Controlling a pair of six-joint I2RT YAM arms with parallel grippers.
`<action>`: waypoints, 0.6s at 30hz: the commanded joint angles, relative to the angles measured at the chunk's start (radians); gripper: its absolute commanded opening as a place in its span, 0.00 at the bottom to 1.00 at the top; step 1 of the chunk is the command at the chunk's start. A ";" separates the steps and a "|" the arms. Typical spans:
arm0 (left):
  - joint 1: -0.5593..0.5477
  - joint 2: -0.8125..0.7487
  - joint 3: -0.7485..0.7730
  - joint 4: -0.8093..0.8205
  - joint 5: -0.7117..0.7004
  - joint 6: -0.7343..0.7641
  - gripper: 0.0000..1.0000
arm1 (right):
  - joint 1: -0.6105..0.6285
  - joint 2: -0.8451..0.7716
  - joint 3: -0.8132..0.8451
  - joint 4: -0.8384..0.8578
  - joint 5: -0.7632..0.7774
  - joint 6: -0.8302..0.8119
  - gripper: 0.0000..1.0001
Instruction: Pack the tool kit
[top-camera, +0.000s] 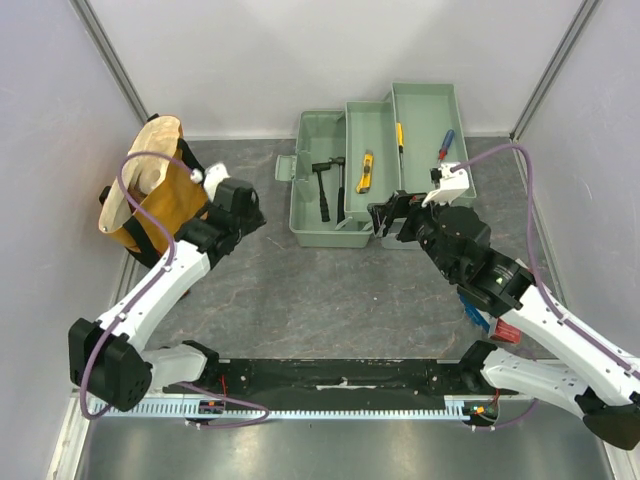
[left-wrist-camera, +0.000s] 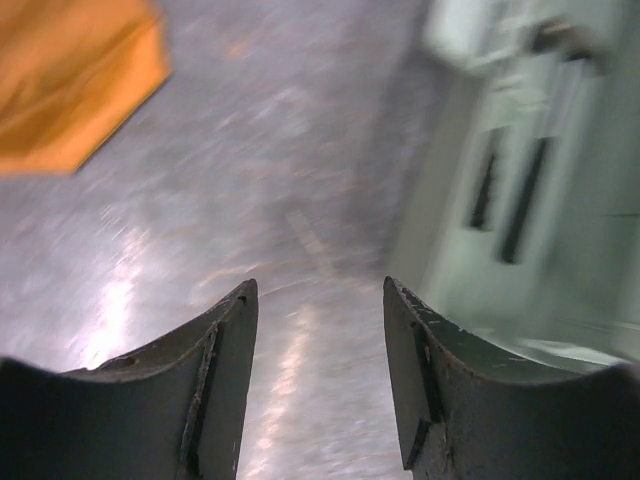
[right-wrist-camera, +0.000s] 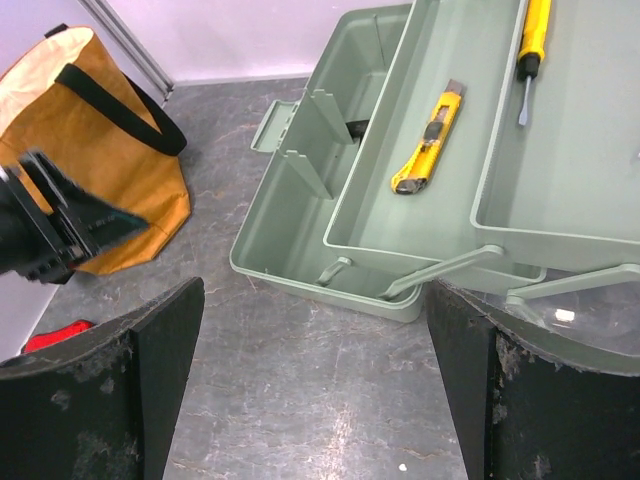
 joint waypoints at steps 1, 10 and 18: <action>0.093 -0.043 -0.124 -0.124 -0.028 -0.197 0.59 | 0.003 0.030 0.040 0.042 -0.018 0.034 0.98; 0.272 -0.069 -0.278 -0.219 -0.034 -0.407 0.58 | 0.003 0.052 0.050 0.023 -0.009 0.043 0.98; 0.455 -0.037 -0.298 -0.268 -0.046 -0.517 0.51 | 0.001 0.056 0.058 0.011 0.001 0.036 0.98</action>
